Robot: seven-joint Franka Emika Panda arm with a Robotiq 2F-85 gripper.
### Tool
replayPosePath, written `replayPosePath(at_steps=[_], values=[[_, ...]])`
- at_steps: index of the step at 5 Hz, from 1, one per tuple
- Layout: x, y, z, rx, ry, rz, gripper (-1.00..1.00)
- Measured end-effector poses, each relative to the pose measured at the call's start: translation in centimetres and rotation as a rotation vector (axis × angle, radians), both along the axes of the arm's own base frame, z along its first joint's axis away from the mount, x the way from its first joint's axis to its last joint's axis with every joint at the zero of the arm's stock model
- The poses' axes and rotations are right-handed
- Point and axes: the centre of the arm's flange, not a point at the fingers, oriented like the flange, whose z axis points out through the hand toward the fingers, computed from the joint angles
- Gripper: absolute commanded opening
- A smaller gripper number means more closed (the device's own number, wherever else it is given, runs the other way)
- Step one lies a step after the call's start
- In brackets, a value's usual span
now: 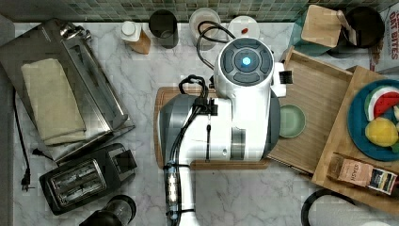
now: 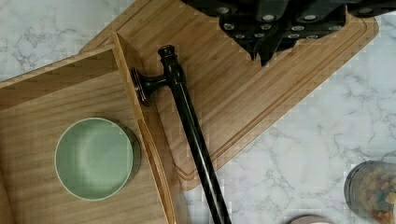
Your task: Close the drawer.
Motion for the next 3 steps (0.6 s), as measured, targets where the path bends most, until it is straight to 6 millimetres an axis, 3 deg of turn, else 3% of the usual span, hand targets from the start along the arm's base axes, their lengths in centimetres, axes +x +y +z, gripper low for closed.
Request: replayPosePath(at_steps=[3], values=[[0.4, 0.0, -1.9, 0.000, 0.025, 0.000, -1.00]])
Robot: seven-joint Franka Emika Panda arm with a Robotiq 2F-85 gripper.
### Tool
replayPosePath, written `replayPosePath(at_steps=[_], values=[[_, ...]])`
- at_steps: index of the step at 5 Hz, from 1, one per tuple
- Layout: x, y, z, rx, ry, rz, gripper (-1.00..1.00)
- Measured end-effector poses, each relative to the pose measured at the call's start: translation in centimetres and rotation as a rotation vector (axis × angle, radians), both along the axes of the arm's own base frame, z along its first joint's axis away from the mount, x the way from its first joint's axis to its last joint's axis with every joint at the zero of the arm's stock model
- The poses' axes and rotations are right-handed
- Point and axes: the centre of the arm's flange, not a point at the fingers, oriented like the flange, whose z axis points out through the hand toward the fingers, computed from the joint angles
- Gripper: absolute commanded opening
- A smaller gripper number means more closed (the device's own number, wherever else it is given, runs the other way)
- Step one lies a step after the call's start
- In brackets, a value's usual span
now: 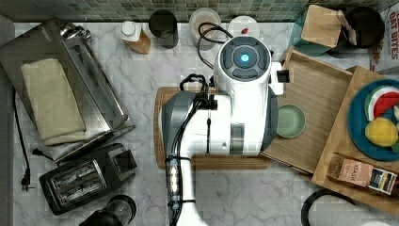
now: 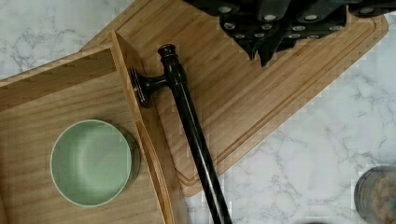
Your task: Close the drawer.
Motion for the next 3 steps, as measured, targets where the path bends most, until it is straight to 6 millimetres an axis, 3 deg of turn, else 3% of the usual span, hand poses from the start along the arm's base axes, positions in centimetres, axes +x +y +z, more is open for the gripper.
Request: replayPosePath(at_steps=[1, 3], values=[[0.2, 0.0, -0.6, -0.001, 0.010, 0.001, -1.00], [2.3, -0.1, -4.8, -0.018, 0.009, 0.069, -1.00]])
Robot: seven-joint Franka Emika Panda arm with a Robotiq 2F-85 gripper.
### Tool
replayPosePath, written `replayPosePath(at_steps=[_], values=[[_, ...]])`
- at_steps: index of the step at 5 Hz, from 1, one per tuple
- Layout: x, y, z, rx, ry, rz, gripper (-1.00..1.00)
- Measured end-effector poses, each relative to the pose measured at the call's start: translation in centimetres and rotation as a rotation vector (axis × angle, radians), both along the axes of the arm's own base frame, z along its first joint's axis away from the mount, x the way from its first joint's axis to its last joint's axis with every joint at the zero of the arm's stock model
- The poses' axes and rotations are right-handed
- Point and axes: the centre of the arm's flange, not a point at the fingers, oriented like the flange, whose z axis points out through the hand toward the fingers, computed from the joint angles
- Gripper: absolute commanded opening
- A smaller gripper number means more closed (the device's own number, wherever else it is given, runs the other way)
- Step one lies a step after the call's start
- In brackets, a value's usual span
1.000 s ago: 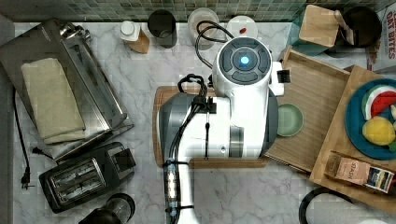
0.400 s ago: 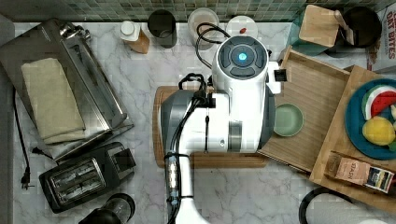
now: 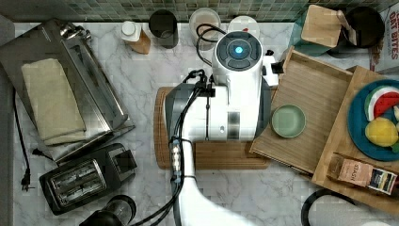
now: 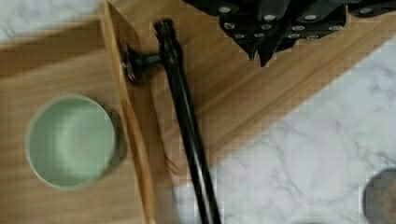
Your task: Close the drawer.
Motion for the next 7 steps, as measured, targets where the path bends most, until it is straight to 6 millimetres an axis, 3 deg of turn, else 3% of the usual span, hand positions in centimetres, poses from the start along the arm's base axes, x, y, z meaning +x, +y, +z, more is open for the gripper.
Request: replayPosePath(at_steps=[1, 3, 7], values=[[0.9, -0.2, -1.9, 0.002, -0.039, 0.039, -1.00], [1.1, -1.4, -3.7, 0.001, -0.009, 0.069, -1.00], [4.2, -1.7, -7.8, -0.081, -0.096, 0.149, -1.00]])
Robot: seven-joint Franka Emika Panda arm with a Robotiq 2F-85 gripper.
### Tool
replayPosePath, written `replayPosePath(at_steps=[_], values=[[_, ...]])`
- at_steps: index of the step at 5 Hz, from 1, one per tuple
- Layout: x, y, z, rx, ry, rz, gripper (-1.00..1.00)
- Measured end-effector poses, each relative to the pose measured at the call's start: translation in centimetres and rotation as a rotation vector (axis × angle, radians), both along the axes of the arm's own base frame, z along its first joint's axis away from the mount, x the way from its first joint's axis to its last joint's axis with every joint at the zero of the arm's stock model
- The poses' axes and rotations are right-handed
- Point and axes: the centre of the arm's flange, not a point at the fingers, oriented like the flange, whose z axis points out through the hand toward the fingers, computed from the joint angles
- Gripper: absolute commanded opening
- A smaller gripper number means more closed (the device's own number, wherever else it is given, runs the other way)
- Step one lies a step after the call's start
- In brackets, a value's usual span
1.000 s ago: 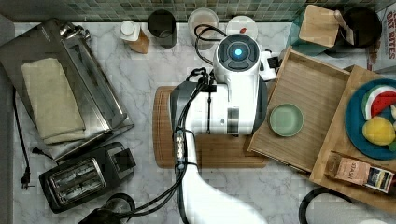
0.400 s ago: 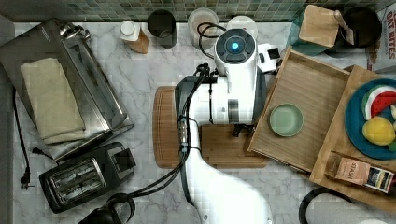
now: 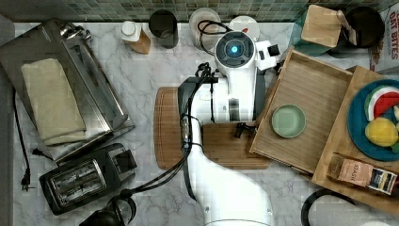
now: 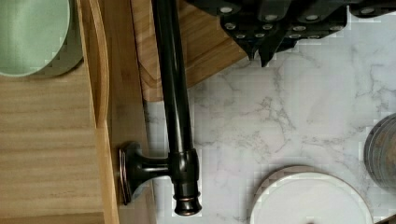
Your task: Close the drawer.
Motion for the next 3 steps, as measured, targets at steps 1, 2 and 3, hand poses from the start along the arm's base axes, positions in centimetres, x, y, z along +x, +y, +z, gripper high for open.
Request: replayPosePath(at_steps=[1, 2, 3], values=[[0.4, -0.2, -1.3, -0.002, -0.010, 0.002, -1.00], [0.3, -0.9, -3.5, -0.004, 0.030, -0.008, -1.00], [0.0, -1.7, -6.5, -0.003, 0.085, -0.021, -1.00]])
